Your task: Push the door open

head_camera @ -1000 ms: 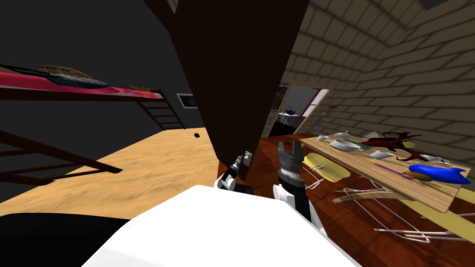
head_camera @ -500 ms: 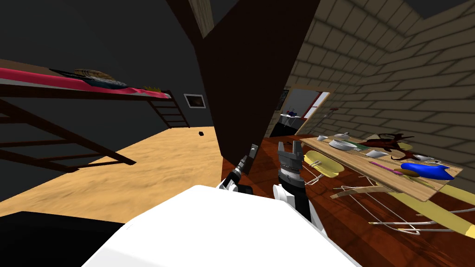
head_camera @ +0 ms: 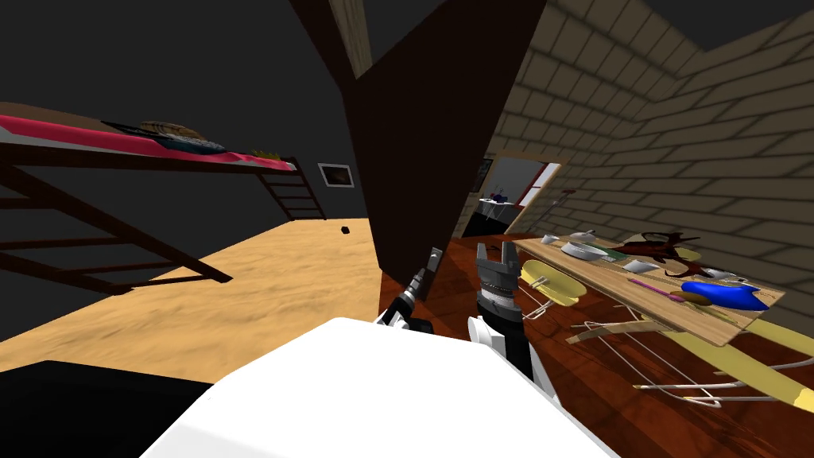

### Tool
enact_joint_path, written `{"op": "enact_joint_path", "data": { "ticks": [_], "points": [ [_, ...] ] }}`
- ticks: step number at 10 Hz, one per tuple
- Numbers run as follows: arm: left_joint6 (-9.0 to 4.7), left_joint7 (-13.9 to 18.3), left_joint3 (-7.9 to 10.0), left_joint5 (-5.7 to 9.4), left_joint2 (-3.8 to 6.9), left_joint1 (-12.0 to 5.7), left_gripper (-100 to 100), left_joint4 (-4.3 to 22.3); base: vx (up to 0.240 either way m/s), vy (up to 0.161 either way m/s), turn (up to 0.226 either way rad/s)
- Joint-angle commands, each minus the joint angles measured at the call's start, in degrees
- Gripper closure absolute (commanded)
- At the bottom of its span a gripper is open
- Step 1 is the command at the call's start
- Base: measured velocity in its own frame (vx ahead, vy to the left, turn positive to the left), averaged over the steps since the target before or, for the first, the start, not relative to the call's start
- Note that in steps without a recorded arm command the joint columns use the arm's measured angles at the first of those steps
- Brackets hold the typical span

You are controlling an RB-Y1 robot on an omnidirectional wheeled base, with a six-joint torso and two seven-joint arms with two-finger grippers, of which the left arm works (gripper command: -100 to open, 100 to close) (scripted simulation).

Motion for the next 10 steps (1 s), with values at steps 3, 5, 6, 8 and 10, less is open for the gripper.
{"op": "enact_joint_path", "data": {
  "ticks": [3,5,6,8,10],
  "points": [
    [-0.64,0.60,0.68,-0.52,0.19,-1.02,-100,1.26,0.266,-0.136,-0.016],
    [-0.94,0.91,1.04,-0.79,-1.58,-1.57,-100,1.95,0.195,-0.135,-0.019],
    [-1.05,1.03,1.19,-0.90,-2.74,-1.78,-100,2.22,0.161,-0.137,-0.016],
    [-0.75,0.83,1.12,-0.85,-2.04,-1.41,100,1.62,0.028,-0.026,0.004],
    [-0.75,0.83,1.12,-0.85,-2.04,-1.41,100,1.62,-0.021,0.020,-0.009]
  ]
}}
